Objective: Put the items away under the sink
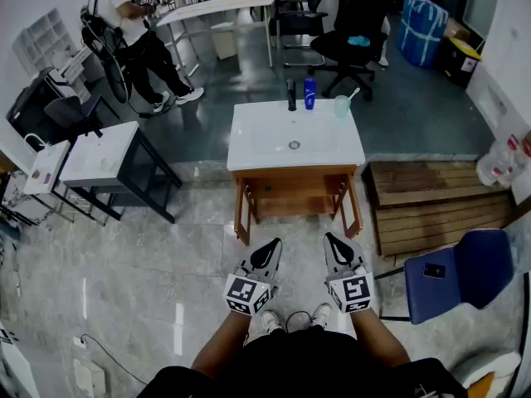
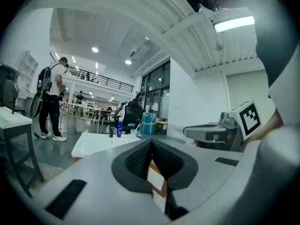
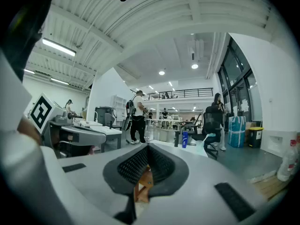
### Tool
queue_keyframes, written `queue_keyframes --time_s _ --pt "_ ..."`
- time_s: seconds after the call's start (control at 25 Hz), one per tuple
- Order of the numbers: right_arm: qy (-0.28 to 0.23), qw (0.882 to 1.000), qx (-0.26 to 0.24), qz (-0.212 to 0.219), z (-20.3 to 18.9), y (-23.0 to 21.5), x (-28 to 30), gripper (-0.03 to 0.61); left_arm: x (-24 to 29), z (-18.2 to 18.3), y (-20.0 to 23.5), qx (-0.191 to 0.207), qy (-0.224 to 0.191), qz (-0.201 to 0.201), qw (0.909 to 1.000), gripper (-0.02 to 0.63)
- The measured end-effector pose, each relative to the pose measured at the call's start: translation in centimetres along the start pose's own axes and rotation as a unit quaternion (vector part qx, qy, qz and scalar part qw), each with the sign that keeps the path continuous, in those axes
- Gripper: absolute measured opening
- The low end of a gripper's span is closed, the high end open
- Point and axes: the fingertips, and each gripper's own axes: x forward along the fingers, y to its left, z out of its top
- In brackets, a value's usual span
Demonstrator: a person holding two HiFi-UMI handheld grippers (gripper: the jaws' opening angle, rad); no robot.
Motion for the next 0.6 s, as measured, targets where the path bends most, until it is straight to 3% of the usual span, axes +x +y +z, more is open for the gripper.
queue_keyframes --time_s 0.6 --pt "-0.026 1.0 0.015 -0.005 0.4 -2.5 -1.4 0.018 1.3 0.1 -2.0 0.014 0.006 0.009 0.9998 0.018"
